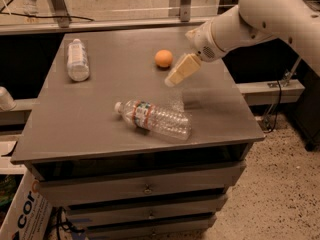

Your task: Move orange near blue plastic bottle

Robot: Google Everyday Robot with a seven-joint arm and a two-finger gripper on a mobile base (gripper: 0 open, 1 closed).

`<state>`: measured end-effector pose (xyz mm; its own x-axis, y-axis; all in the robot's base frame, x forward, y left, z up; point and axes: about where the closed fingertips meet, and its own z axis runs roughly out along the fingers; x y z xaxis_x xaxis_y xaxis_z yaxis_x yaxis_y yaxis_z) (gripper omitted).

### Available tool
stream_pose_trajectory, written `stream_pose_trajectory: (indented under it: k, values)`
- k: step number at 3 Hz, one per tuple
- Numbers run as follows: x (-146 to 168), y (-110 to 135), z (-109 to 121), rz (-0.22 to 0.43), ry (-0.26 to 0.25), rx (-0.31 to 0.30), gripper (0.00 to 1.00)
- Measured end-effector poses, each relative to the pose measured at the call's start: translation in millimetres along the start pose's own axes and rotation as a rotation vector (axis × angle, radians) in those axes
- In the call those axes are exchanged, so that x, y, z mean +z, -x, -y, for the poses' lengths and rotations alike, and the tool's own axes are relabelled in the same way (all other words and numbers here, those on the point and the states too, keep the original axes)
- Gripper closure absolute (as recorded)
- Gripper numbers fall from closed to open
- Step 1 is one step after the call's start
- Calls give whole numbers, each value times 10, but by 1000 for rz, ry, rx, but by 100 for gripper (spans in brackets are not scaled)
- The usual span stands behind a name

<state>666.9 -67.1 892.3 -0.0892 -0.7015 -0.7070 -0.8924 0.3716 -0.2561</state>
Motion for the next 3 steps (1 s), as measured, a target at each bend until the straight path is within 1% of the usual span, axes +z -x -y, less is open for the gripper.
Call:
stream_pose_trajectory:
  k: [1,3]
  values:
    - [276,28,82,22,16,50,0]
    - [751,-23,313,69,22,127,0]
